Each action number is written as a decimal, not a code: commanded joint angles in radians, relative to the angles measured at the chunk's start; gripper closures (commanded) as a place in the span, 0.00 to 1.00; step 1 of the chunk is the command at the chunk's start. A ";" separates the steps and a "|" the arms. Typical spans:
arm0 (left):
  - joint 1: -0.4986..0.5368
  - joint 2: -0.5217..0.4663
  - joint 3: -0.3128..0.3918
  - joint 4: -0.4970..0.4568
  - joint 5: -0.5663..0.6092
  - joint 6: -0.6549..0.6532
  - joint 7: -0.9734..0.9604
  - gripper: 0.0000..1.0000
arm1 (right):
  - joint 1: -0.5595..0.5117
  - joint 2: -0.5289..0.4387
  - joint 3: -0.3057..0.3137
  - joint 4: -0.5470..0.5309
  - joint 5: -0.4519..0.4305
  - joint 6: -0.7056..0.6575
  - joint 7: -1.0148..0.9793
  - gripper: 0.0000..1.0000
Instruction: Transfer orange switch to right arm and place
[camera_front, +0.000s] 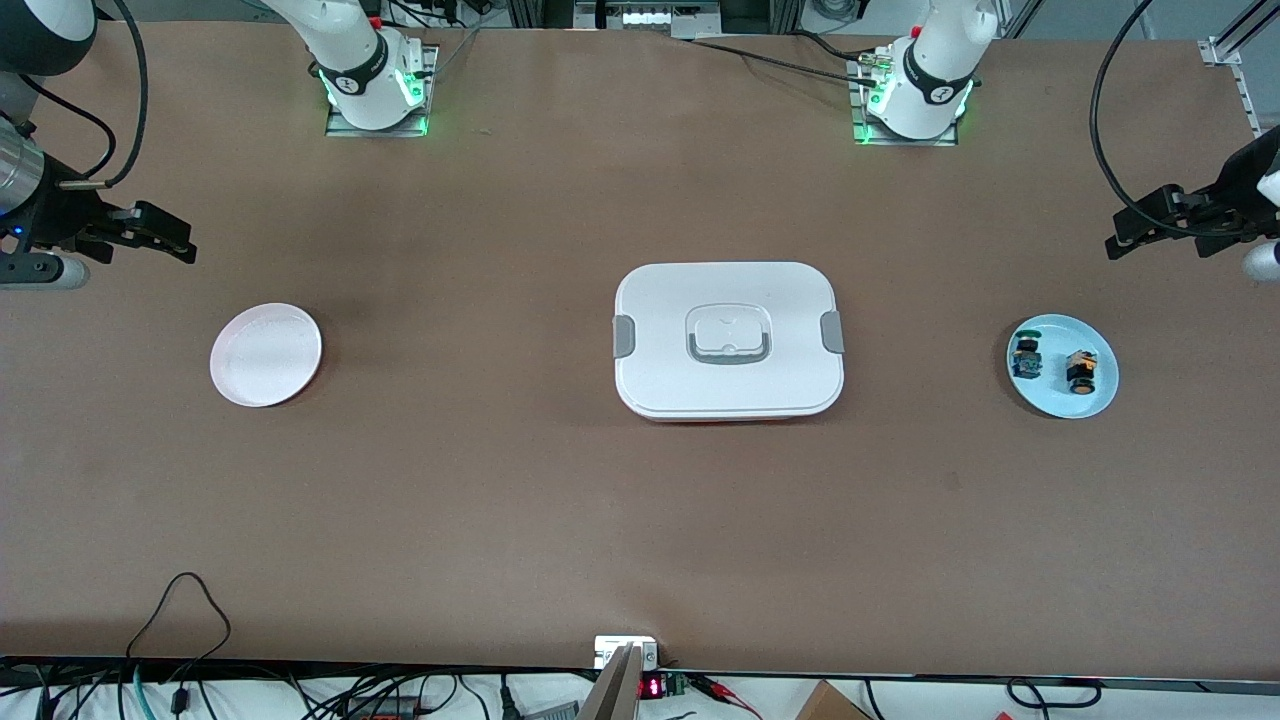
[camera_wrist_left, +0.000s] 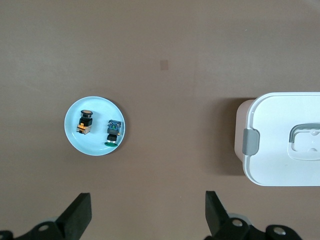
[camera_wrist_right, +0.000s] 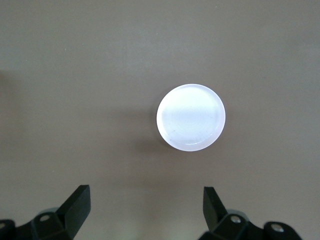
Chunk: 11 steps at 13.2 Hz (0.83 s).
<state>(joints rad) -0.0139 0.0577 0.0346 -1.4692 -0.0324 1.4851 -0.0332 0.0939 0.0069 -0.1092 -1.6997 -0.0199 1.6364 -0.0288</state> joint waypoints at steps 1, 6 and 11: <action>-0.003 0.010 0.004 0.033 0.020 -0.029 -0.010 0.00 | 0.001 -0.002 0.005 0.003 -0.014 -0.009 0.006 0.00; -0.006 0.016 0.002 0.043 0.028 -0.031 -0.014 0.00 | 0.001 -0.002 0.005 0.003 -0.014 -0.010 0.006 0.00; -0.003 0.011 -0.002 0.020 0.028 -0.066 -0.004 0.00 | 0.001 -0.004 0.005 0.009 -0.014 -0.010 0.006 0.00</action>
<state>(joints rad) -0.0139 0.0593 0.0349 -1.4641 -0.0313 1.4542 -0.0333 0.0939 0.0068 -0.1092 -1.6998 -0.0199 1.6363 -0.0289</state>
